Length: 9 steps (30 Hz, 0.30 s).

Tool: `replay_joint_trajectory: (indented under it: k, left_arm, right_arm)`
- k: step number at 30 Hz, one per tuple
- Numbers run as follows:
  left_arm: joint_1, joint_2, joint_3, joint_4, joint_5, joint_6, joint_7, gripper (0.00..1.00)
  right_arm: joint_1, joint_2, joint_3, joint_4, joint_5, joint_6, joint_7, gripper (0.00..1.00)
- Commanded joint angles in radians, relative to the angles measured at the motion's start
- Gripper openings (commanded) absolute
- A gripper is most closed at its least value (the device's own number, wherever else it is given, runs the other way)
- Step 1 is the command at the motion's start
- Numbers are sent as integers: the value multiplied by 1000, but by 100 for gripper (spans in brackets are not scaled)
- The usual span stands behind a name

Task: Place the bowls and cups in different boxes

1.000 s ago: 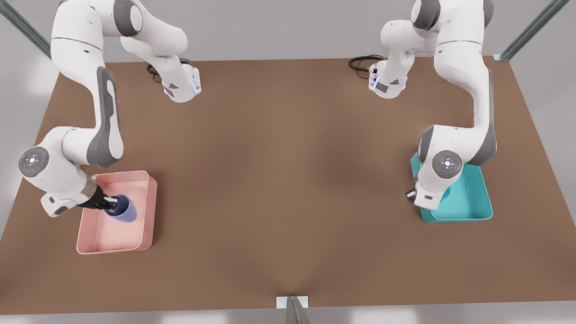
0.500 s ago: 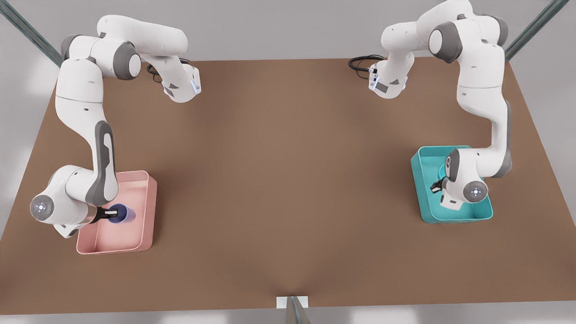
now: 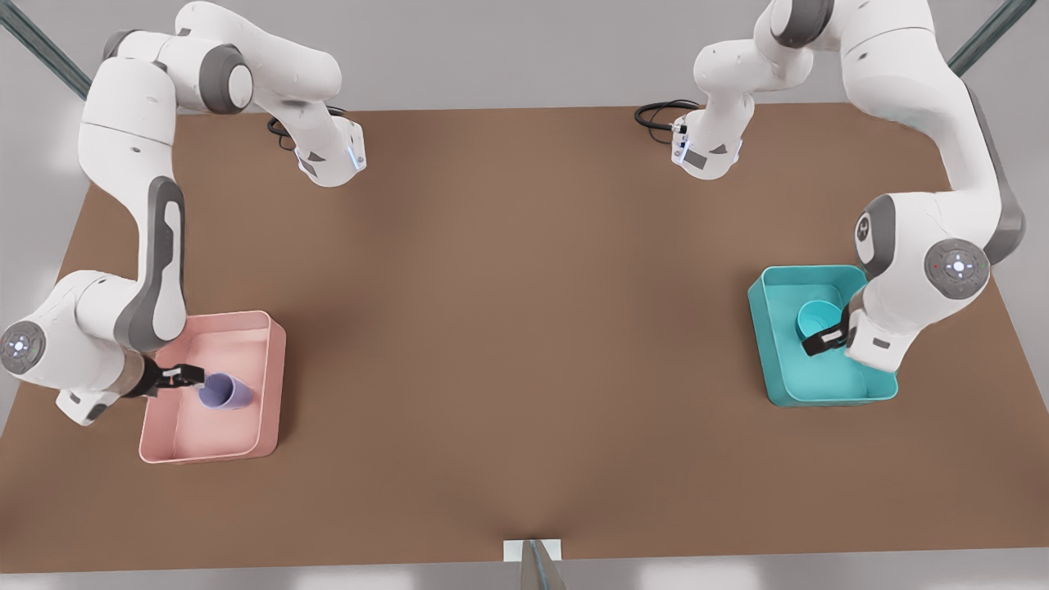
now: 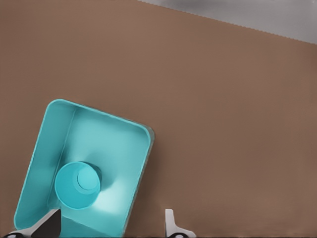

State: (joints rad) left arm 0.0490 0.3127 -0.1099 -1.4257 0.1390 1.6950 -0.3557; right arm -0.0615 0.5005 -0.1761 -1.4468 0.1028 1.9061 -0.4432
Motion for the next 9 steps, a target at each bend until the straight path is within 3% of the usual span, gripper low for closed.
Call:
replay_joint_trajectory:
  k: [1, 3, 4, 6, 9]
  left_arm:
    - [-1, -3, -31, 80, -50, -373, 370, 100]
    - [-1, -3, -83, 107, -56, -411, 363, 100]
    - [9, -3, -86, 116, -127, -445, 365, 100]
    - [9, -6, -93, 120, -122, -468, 370, 100]
    - [6, -14, -97, 120, -85, -477, 368, 100]
  right_arm:
    - [31, -62, 1, 57, -34, -326, 164, 100]
    - [75, -161, 9, 109, -98, -530, 363, 100]
    - [68, -230, 27, 83, -159, -533, 367, 100]
    - [-15, -339, 142, 8, -184, -522, 420, 100]
    - [-14, -362, 147, -10, -181, -513, 425, 100]
